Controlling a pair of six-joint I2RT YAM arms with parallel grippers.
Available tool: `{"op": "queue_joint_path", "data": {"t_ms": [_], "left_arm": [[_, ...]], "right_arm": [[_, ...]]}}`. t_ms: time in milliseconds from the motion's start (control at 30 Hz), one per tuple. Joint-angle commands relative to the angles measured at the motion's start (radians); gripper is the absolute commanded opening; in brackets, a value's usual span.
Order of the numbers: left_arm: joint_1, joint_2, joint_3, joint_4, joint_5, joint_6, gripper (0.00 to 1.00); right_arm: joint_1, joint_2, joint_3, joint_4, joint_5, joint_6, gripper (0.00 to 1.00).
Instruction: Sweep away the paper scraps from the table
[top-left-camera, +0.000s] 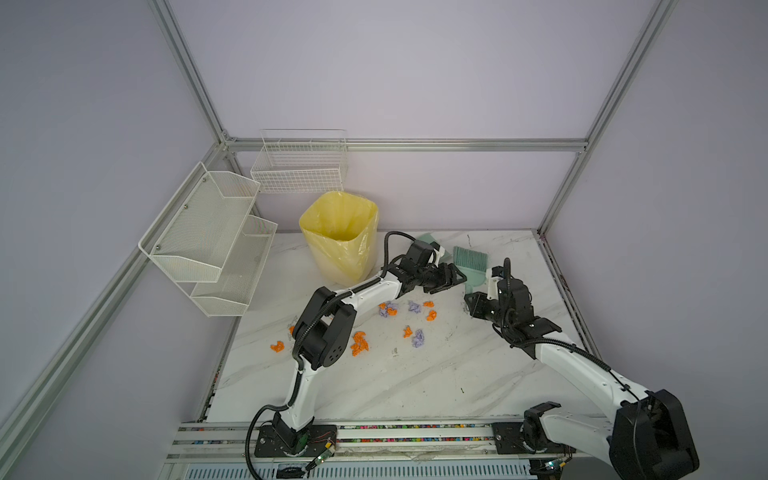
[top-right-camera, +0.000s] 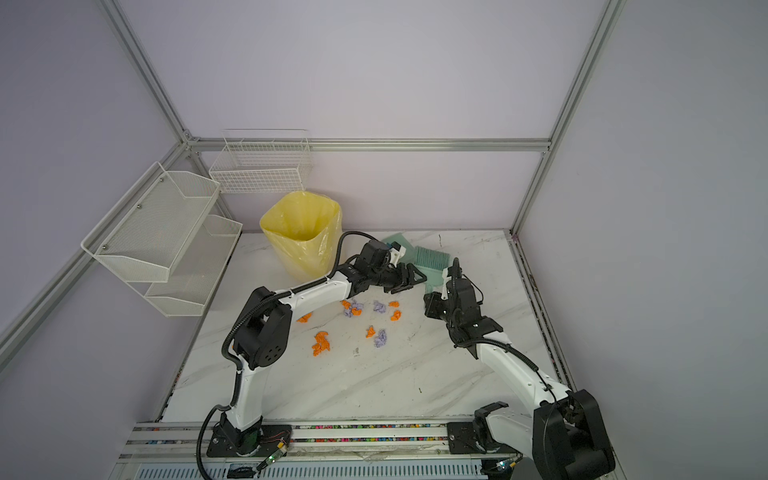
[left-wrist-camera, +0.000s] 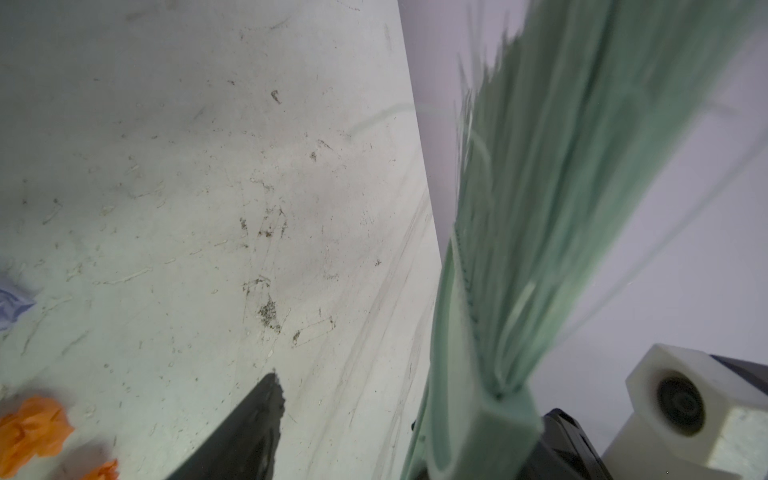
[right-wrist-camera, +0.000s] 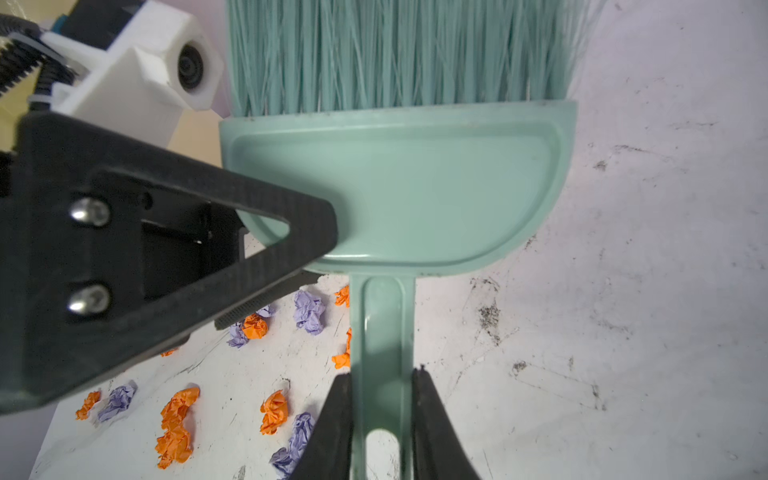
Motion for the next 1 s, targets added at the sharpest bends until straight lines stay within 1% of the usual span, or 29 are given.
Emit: {"op": "queue_joint_path", "data": {"t_ms": [0,67,100,133,167,233,267,367,400,467,533,600,700,767,800,900,967], "left_arm": [[-0.008,0.01,0.116,0.082,-0.011,-0.011,0.62],[-0.009,0.021,0.118,0.102,-0.009,-0.024,0.49],[-0.009,0.024,0.119,0.111,-0.006,-0.031,0.37],[-0.009,0.029,0.123,0.115,-0.002,-0.036,0.28],[-0.009,0.034,0.128,0.118,0.001,-0.037,0.21],[-0.009,0.041,0.132,0.121,0.004,-0.044,0.05],[-0.009,0.042,0.13,0.127,0.004,-0.046,0.0],[-0.008,0.041,0.12,0.145,-0.007,-0.052,0.0],[-0.006,0.04,0.116,0.148,-0.011,-0.052,0.0],[-0.003,0.035,0.114,0.15,-0.023,-0.057,0.0],[-0.002,0.028,0.109,0.164,-0.038,-0.061,0.0],[0.003,0.018,0.106,0.17,-0.057,-0.065,0.0],[0.013,-0.005,0.08,0.215,-0.075,-0.068,0.0],[0.025,-0.02,0.053,0.255,-0.104,-0.089,0.0],[0.032,-0.024,0.04,0.288,-0.111,-0.107,0.0],[0.053,-0.026,0.006,0.403,-0.109,-0.174,0.0],[0.066,-0.026,-0.026,0.493,-0.102,-0.224,0.0]], "right_arm": [[-0.004,-0.013,-0.004,0.036,-0.018,-0.025,0.03],[-0.003,-0.011,-0.009,0.043,-0.025,-0.021,0.03],[-0.003,-0.01,-0.012,0.047,-0.035,-0.021,0.03],[-0.003,-0.01,-0.014,0.047,-0.04,-0.026,0.04],[-0.003,-0.011,-0.015,0.047,-0.044,-0.027,0.04],[-0.004,-0.014,-0.019,0.053,-0.06,-0.035,0.05],[-0.003,-0.016,-0.019,0.054,-0.064,-0.035,0.05],[-0.003,-0.019,-0.016,0.069,-0.086,-0.039,0.08],[-0.003,-0.016,-0.017,0.078,-0.107,-0.038,0.12],[-0.006,-0.008,-0.018,0.093,-0.13,-0.018,0.25],[-0.008,0.007,-0.026,0.12,-0.164,-0.005,0.43],[-0.027,0.031,-0.029,0.133,-0.206,0.005,0.63],[-0.078,0.031,-0.039,0.178,-0.309,0.036,0.82],[-0.116,0.006,-0.068,0.255,-0.374,0.089,0.93],[-0.136,-0.007,-0.087,0.305,-0.405,0.124,0.97],[-0.178,-0.018,-0.138,0.471,-0.47,0.234,0.97],[-0.2,0.006,-0.155,0.581,-0.522,0.313,0.97]]}}
